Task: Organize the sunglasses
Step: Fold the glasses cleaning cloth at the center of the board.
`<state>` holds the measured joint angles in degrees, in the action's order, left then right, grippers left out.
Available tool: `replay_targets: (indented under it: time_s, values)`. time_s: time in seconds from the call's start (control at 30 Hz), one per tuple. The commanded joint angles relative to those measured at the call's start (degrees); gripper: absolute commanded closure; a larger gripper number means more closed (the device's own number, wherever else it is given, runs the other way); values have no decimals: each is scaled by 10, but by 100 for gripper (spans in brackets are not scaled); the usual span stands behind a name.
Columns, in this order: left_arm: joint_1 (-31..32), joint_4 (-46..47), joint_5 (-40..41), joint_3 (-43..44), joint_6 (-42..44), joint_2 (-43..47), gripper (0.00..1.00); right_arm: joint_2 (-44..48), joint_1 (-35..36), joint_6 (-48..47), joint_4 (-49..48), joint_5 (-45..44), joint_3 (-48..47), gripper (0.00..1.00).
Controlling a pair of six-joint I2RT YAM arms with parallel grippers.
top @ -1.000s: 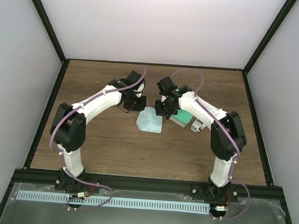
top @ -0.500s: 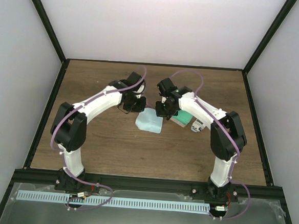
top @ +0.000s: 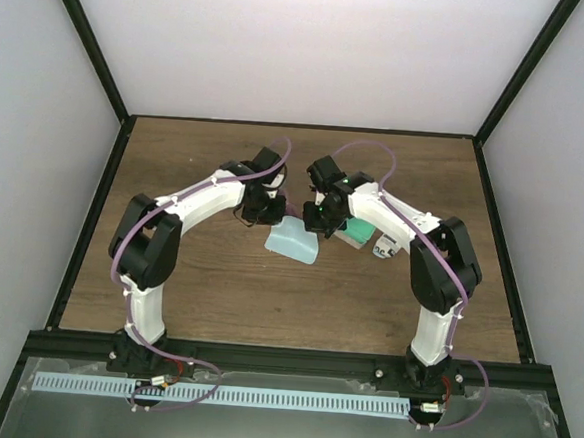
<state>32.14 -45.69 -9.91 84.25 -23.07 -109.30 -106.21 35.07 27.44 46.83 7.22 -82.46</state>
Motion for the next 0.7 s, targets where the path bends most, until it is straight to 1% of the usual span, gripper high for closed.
replay_targets:
  time_s: [0.0,0.67]
  values:
    - [1,7,8,-1,13,-15,96,-7,2,1,-11,9,4,99]
    - [-8,21,23,0,35,-39,96,-6,25,24,-20,18,43,99]
